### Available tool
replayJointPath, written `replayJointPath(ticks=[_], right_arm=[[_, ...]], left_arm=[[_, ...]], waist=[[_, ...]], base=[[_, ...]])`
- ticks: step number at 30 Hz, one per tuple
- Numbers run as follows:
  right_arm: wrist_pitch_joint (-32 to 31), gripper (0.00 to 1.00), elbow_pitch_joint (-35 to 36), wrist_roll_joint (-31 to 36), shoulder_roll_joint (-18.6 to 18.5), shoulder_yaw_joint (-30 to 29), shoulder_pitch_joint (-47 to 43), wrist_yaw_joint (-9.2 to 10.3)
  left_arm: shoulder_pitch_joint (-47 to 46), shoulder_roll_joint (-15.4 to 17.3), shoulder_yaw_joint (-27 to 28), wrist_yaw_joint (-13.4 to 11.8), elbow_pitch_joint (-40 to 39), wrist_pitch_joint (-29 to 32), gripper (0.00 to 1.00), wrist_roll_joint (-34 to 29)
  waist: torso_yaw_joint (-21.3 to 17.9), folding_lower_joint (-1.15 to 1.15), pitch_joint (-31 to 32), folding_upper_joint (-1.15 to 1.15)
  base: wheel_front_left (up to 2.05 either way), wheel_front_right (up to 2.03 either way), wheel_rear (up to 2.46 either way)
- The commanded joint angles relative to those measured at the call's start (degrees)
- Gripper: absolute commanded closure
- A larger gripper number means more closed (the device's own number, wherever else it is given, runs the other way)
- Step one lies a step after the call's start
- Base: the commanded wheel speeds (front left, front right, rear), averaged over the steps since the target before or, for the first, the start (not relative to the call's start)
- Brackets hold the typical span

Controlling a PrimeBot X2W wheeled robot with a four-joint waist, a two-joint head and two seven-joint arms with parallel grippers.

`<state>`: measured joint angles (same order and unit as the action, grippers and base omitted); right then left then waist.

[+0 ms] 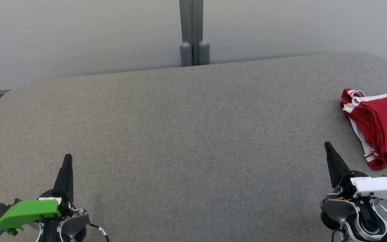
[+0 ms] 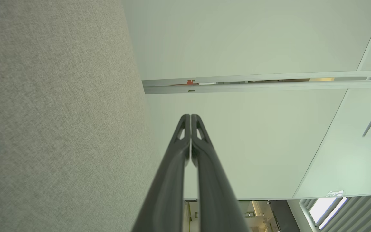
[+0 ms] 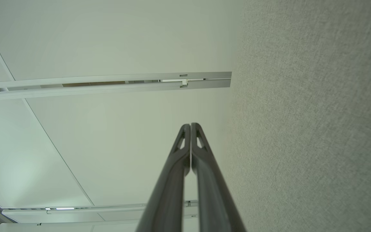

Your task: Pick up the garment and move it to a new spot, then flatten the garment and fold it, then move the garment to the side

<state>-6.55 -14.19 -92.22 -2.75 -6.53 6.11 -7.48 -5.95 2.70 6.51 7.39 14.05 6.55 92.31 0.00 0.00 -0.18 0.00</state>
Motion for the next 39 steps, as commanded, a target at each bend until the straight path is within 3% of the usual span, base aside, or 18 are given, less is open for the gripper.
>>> replayJointPath(ticks=[1, 39], right_arm=[[-0.20, 1.00, 0.26, -0.36, -0.24, -0.07, 0.32, -0.02], [-0.19, 1.00, 0.26, -0.37, -0.24, -0.06, 0.31, -0.02]], left_arm=[[-0.72, 0.33, 0.14, 0.24, 0.08, 0.18, 1.00, 0.19], [-0.72, 0.33, 0.13, 0.24, 0.06, 0.17, 1.00, 0.20]], waist=[[0.00, 0.00, 0.00, 0.00], [0.00, 0.00, 0.00, 0.00]], base=[[0.00, 0.00, 0.00], [0.00, 0.00, 0.00]])
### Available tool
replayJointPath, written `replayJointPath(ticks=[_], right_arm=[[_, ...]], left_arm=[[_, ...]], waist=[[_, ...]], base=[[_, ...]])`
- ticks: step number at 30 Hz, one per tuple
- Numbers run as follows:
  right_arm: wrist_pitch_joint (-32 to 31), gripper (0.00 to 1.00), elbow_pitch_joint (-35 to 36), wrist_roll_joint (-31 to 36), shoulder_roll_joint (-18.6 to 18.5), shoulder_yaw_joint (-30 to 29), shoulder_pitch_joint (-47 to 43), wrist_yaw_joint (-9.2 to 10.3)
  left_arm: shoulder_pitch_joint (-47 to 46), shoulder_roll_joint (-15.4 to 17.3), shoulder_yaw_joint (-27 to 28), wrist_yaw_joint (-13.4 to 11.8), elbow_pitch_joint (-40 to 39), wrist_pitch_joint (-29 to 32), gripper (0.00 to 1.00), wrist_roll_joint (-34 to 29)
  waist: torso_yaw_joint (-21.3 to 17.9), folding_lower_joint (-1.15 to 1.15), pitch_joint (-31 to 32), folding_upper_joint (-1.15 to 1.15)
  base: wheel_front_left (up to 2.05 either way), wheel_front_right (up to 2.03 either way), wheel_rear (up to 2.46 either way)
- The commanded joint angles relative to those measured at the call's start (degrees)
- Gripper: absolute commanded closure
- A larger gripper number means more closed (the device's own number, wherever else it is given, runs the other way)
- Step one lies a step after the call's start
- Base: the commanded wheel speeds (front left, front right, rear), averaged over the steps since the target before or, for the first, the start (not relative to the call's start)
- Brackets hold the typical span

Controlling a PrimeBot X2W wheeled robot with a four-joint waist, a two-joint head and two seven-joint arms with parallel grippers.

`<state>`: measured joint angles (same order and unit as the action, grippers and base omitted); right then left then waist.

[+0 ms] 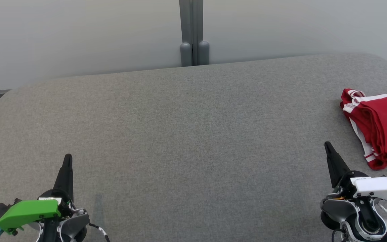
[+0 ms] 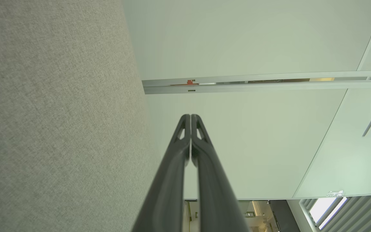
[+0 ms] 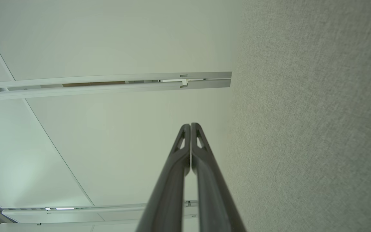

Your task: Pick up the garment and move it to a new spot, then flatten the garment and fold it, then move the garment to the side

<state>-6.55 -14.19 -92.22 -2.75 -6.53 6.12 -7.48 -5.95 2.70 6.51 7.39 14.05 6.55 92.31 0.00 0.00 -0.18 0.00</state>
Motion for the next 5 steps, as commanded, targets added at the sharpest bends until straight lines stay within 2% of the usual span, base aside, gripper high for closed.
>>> replayJointPath(ticks=[1, 5], right_arm=[[-0.19, 1.00, 0.26, -0.37, -0.24, -0.06, 0.31, -0.02], [-0.19, 1.00, 0.26, -0.37, -0.24, -0.06, 0.31, -0.02]], left_arm=[[-0.72, 0.33, 0.13, 0.24, 0.06, 0.17, 1.00, 0.20], [-0.72, 0.33, 0.12, 0.24, 0.06, 0.17, 1.00, 0.20]], waist=[[0.00, 0.00, 0.00, 0.00], [0.00, 0.00, 0.00, 0.00]], base=[[0.00, 0.00, 0.00], [0.00, 0.00, 0.00]])
